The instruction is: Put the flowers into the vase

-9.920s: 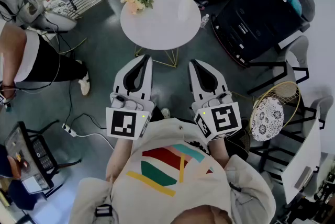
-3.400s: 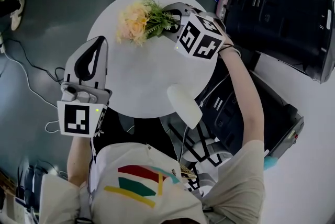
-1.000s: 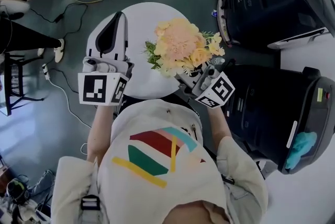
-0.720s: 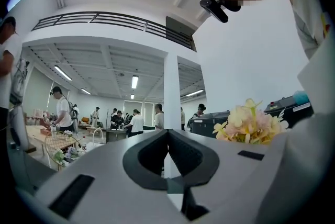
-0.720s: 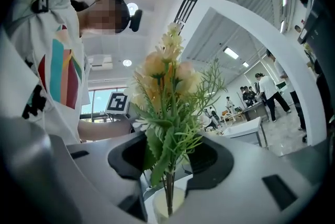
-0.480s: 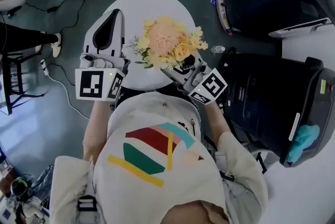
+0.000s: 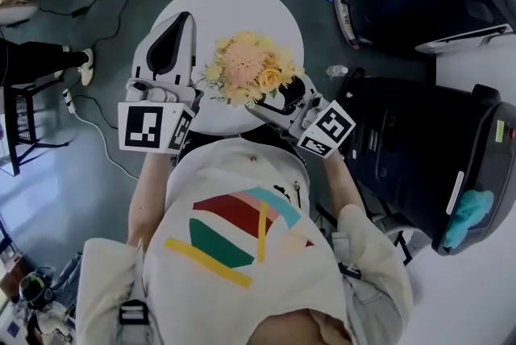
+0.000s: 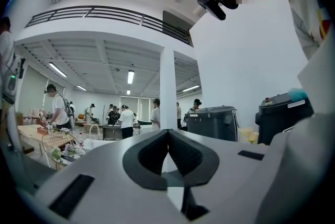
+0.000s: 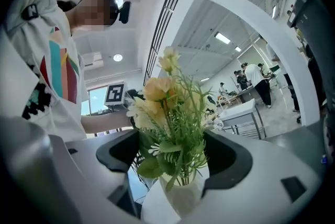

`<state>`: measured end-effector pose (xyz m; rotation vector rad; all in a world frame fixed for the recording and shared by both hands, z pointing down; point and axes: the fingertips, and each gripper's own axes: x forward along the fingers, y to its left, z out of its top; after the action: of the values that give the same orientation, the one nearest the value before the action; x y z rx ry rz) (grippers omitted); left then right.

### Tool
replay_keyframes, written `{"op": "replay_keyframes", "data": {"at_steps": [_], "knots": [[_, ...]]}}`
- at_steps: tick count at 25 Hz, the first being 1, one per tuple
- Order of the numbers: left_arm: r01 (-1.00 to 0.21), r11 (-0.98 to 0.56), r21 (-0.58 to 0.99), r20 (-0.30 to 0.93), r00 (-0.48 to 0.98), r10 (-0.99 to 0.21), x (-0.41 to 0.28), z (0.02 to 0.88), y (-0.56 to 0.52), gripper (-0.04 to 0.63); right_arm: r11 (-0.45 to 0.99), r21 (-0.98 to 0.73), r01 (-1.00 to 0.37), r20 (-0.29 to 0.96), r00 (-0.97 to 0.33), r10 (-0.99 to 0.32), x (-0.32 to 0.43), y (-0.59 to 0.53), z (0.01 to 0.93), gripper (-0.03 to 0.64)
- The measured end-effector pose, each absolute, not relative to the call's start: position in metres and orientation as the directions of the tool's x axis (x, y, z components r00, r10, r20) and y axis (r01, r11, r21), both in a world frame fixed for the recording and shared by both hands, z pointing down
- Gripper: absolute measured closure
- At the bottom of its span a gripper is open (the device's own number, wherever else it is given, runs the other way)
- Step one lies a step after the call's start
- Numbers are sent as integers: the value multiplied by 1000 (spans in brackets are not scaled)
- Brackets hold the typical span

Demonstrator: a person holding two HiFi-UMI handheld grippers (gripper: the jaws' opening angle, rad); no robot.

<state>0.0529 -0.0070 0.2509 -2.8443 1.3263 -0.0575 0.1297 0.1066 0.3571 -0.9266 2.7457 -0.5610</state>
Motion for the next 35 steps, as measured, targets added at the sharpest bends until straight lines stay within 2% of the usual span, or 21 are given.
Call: {"op": "replay_keyframes", "data": {"at_steps": [6,15,35], "knots": [[-768,-641,-7,38,640,-767,53,255,-9,588,736,-355,-576,40,-796,-604,131,111,372,221],[-761,-649,-8,45,648,-761,57,257,-8,588,761,-283,-584,151,-811,-566,129,116,391,218],[-761,-649,0,58,648,-759,55,262,-10,588,750,-300,-590,277,-806,-524,133,131,433,218]]}}
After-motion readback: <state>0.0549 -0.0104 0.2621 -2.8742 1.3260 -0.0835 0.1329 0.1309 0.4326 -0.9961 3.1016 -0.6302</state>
